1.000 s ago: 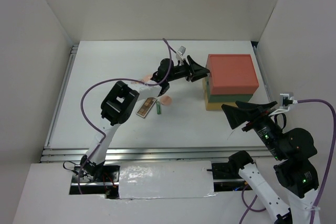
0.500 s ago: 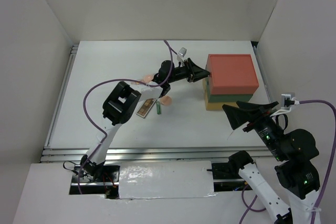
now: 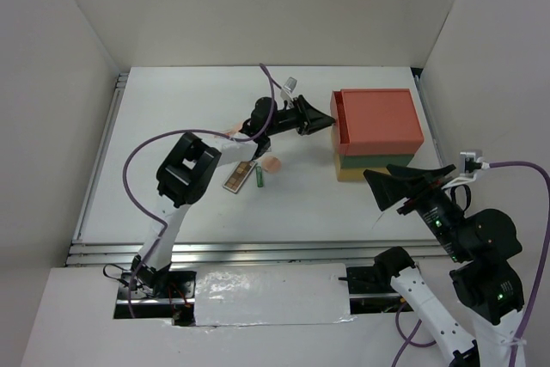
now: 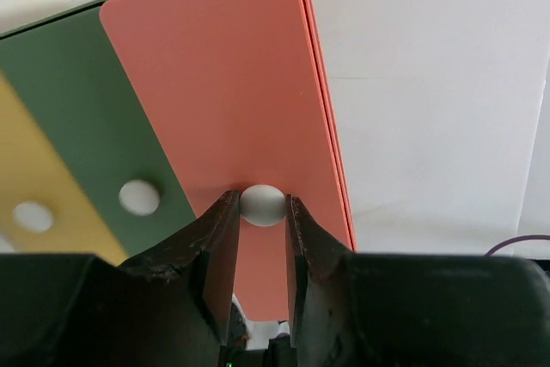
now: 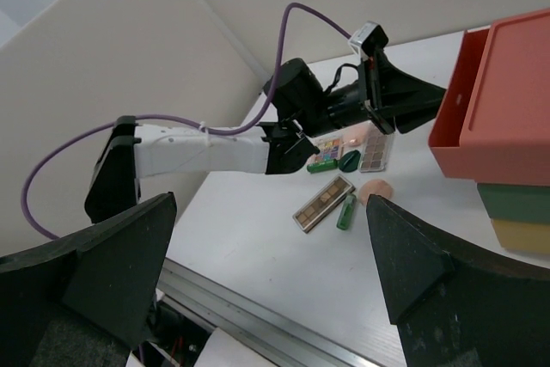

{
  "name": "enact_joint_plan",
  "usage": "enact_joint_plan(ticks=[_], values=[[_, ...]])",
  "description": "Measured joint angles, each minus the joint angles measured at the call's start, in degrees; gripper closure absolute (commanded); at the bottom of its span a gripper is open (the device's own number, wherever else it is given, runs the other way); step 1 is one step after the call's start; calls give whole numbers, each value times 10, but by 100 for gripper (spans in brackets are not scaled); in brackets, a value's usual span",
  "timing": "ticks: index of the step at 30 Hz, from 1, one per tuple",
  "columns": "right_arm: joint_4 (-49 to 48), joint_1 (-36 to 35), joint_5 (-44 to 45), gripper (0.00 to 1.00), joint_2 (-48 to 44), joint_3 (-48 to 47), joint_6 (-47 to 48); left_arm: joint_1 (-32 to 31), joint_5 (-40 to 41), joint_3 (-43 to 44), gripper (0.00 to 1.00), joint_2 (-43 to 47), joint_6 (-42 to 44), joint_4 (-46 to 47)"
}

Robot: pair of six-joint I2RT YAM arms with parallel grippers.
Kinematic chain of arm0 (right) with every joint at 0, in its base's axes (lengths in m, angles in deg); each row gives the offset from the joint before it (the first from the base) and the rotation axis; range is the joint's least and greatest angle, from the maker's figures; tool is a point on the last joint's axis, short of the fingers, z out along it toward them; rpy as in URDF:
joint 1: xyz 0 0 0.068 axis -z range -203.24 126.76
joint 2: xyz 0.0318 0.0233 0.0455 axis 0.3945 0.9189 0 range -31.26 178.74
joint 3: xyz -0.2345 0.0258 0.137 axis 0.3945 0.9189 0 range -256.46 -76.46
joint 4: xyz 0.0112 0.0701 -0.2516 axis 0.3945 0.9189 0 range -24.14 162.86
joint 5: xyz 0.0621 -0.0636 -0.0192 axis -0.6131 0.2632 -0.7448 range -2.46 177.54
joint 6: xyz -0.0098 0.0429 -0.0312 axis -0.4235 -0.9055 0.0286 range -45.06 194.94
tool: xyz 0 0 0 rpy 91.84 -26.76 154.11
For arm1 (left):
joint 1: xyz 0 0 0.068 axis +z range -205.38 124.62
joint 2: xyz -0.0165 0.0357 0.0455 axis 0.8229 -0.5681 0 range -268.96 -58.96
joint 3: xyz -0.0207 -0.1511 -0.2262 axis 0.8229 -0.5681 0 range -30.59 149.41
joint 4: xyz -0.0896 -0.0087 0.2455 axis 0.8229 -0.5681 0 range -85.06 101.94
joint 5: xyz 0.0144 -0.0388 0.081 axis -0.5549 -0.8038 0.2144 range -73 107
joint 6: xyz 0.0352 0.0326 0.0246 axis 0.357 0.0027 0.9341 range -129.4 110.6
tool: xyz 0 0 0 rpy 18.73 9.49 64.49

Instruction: Organize the makeup

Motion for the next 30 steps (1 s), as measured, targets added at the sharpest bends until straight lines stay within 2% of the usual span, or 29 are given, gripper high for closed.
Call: enact_joint_plan(ticks=[8,10,11,12,13,22,24,26,30], values=[[-5,0,-1,0,4,1,-1,60,-15,-116,84,93,21,-6],[-9,0,-3,0,4,5,-2,72,-18,-142,74,106,20,3],[-10,0,-5,0,5,7,-3,78,-19,-152,65,111,20,6],[-11,0,-6,0,7,8,-4,83,-21,-161,29,115,20,8],[-12,0,-7,0,10,9,-5,86,-21,-167,1,118,21,10],[-22,0,-17,0,20,16,-9,89,-8,-203,1,159,64,-22],[-22,0,-17,0,20,16,-8,89,8,-212,1,185,96,-65],[-22,0,-17,0,20,16,-8,90,52,-219,1,224,140,-147],[-22,0,-17,0,20,16,-6,95,215,-220,1,317,236,-337]])
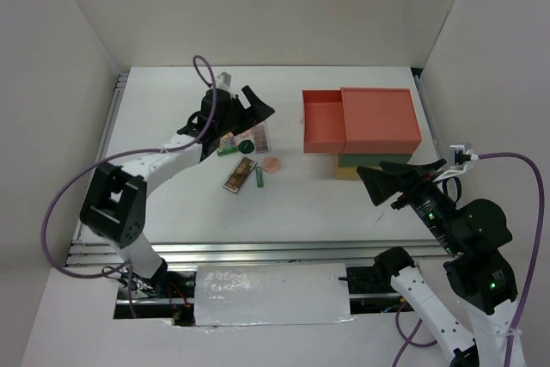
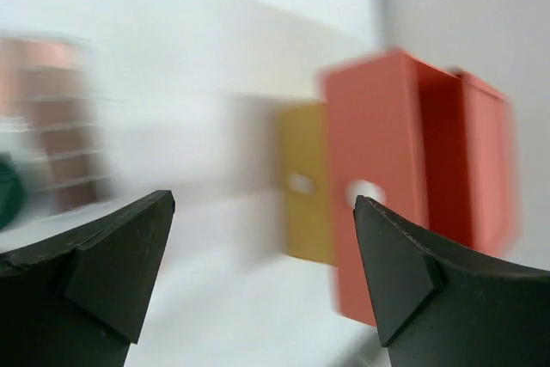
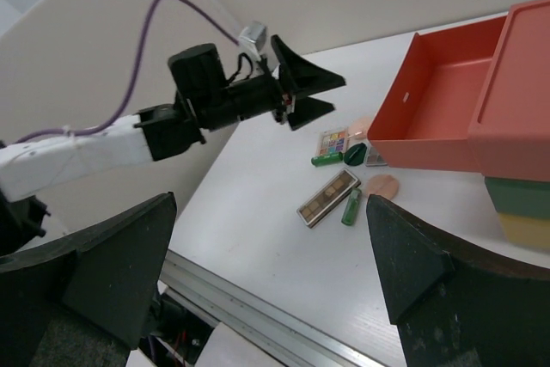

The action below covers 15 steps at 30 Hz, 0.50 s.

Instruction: Organize the makeup

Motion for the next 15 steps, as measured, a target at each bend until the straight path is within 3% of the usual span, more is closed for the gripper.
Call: enact_joint_plan(ticks=[4,8,15], values=[[0,0,-1,0,0,0,2,9,180,0,1,72,84,-158],[-6,0,-6,0,1,6,2,21,290,12,0,63,114,-279],[-16,0,-33,0,27,23,2,32,342,23,1,-18,158,-379]])
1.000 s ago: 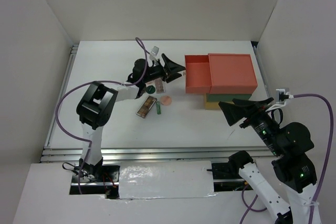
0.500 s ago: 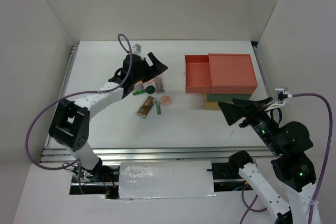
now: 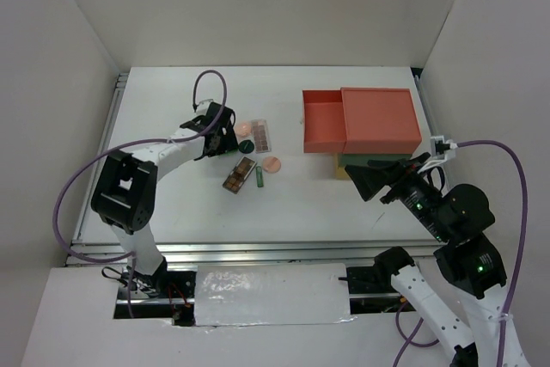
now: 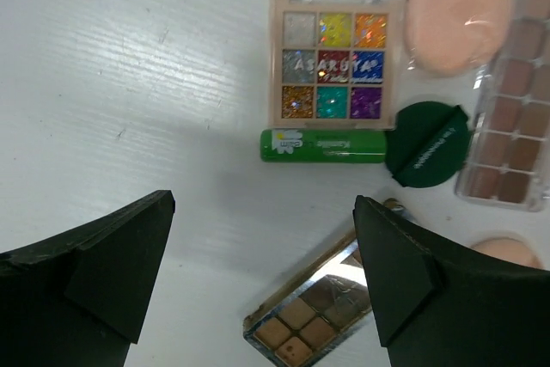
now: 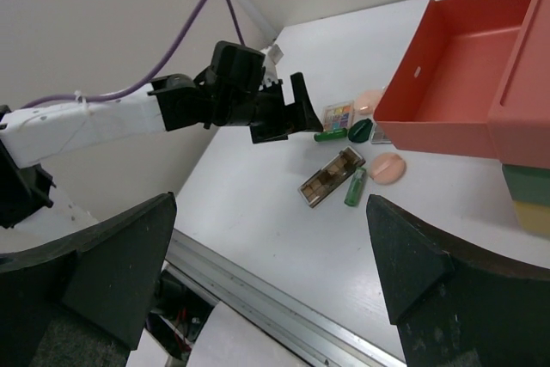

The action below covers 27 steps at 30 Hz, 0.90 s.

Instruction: Organize the makeup

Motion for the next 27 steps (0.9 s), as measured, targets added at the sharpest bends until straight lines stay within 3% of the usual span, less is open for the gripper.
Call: enact_joint_plan(ticks=[27], values=[[-3,0,-21,0,8,11,7,0,-63,68,1,-80,29,18]])
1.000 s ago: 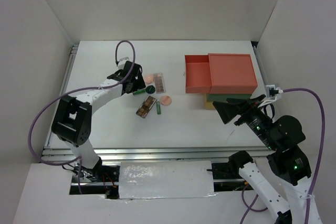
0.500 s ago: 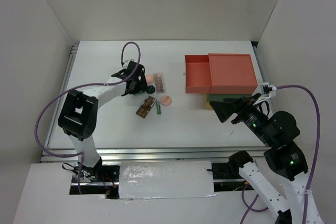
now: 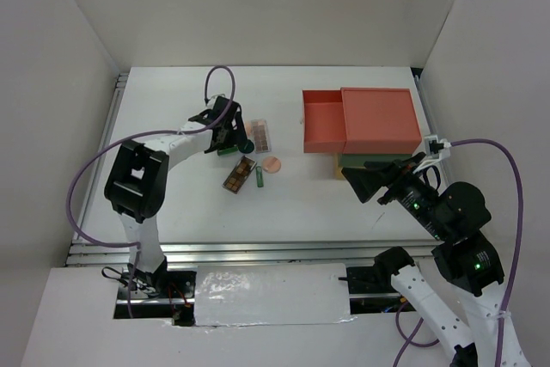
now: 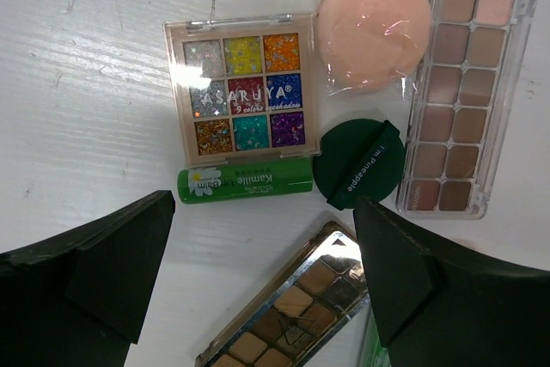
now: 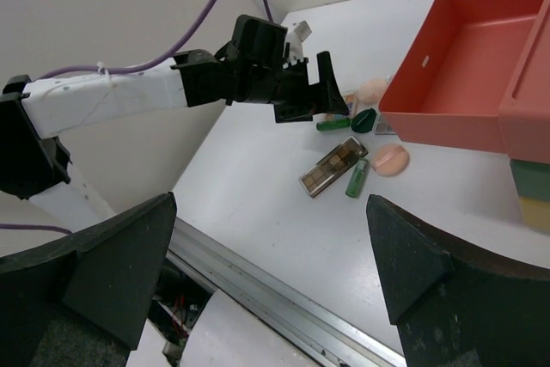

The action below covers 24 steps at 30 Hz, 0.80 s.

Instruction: Organize the makeup

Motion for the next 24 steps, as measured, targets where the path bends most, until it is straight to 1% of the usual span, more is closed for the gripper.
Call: enact_joint_plan(ticks=[10,12,15,17,21,24], values=[[-3,0,-9,0,0,0,2,0,1,0,1,-30,0,2],[-3,0,-9,0,0,0,2,0,1,0,3,-31,-1,2],[-3,0,-9,0,0,0,3,0,2,0,10,-31,-3,6],[-3,0,-9,0,0,0,3,0,3,-3,12,-31,-3,10],[-3,0,-9,0,0,0,3,2,5,-11,11,-31,-3,15],[-3,0,-9,0,0,0,3,3,5,-13,6,-33,-3,18]])
